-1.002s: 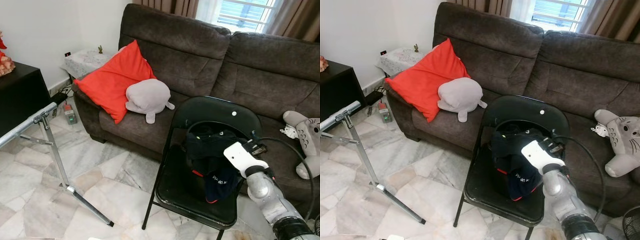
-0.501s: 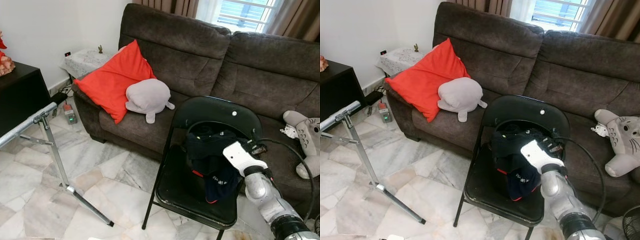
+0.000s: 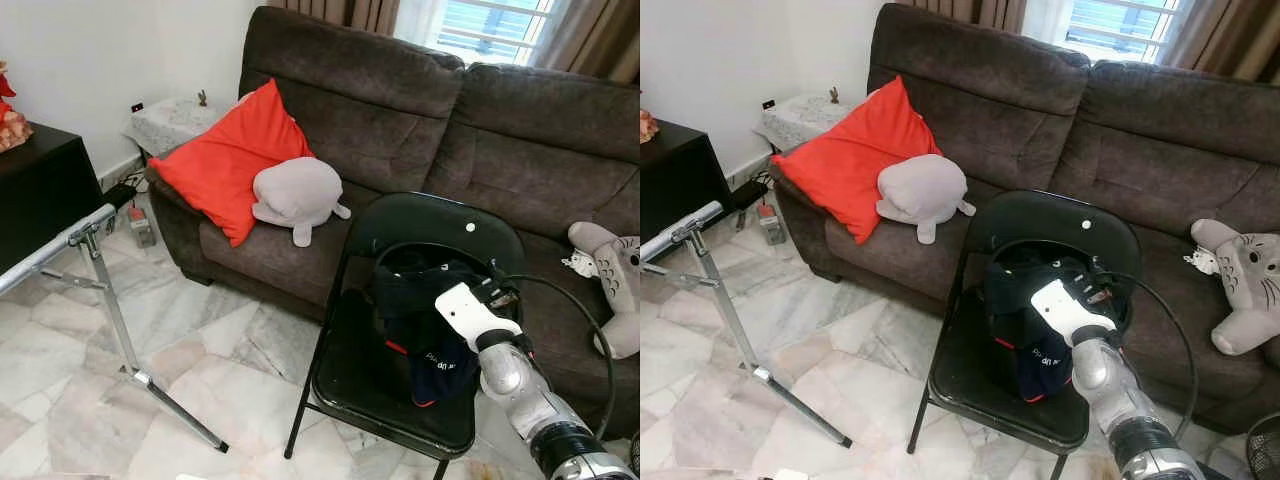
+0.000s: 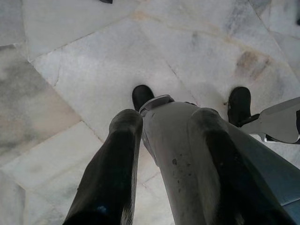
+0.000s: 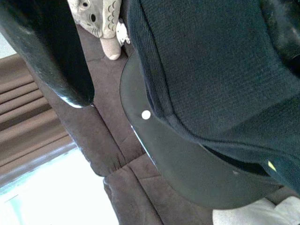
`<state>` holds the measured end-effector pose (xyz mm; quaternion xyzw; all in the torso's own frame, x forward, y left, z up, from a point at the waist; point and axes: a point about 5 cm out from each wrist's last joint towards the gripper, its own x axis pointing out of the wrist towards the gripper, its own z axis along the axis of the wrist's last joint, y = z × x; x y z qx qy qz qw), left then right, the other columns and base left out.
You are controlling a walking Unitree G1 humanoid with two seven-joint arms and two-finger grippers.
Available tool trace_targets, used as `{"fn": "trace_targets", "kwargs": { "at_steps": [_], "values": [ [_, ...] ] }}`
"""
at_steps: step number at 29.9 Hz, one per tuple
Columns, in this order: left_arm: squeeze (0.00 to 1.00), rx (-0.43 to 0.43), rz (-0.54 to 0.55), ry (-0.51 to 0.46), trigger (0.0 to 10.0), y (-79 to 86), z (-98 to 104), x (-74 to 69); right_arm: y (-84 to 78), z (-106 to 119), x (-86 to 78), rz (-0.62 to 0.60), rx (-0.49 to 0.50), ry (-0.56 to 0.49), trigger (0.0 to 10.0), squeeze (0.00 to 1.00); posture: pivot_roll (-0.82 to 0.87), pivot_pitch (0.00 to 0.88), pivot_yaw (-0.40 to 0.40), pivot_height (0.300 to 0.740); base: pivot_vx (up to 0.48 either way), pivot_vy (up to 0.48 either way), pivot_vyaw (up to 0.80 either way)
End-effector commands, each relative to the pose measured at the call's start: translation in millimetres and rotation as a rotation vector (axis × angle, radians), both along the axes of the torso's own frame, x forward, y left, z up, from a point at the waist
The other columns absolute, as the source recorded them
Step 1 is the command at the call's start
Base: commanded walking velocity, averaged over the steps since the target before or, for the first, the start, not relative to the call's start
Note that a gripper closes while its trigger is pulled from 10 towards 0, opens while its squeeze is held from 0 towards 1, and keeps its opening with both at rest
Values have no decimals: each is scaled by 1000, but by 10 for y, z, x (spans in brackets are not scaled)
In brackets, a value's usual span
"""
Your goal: Hang hanger
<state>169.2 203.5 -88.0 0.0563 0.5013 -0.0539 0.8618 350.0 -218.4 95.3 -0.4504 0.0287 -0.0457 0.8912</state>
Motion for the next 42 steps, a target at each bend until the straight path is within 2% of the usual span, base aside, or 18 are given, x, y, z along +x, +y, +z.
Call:
{"fn": "trace_targets", "kwargs": {
  "at_steps": [1,5,12,22,23,24,42],
  "values": [
    [0,5,-12,24,10000,-9,-26,-52,1,45,42,-8,16,4,10000,0,45,17,-98,740,0,0,0],
    [0,4,-12,23,10000,-11,-25,-50,33,76,75,4,20,2,10000,0,48,15,-100,740,0,0,0],
    [0,4,-9,20,10000,-17,-25,-48,106,245,143,52,7,-95,10000,0,46,15,-101,740,0,0,0],
    [0,4,-9,21,10000,-15,-26,-51,70,216,132,25,9,-88,10000,0,47,16,-102,740,0,0,0],
    [0,4,-10,21,10000,-15,-26,-51,70,206,128,26,11,-82,275,0,47,16,-102,740,0,0,0],
    [0,4,-11,22,10000,-15,-26,-51,74,194,124,27,14,-77,0,0,50,16,-101,740,0,0,0],
    [0,3,-17,24,10000,-19,-28,-53,58,177,123,3,98,-57,0,0,50,11,-103,740,0,0,0]
  ]
}}
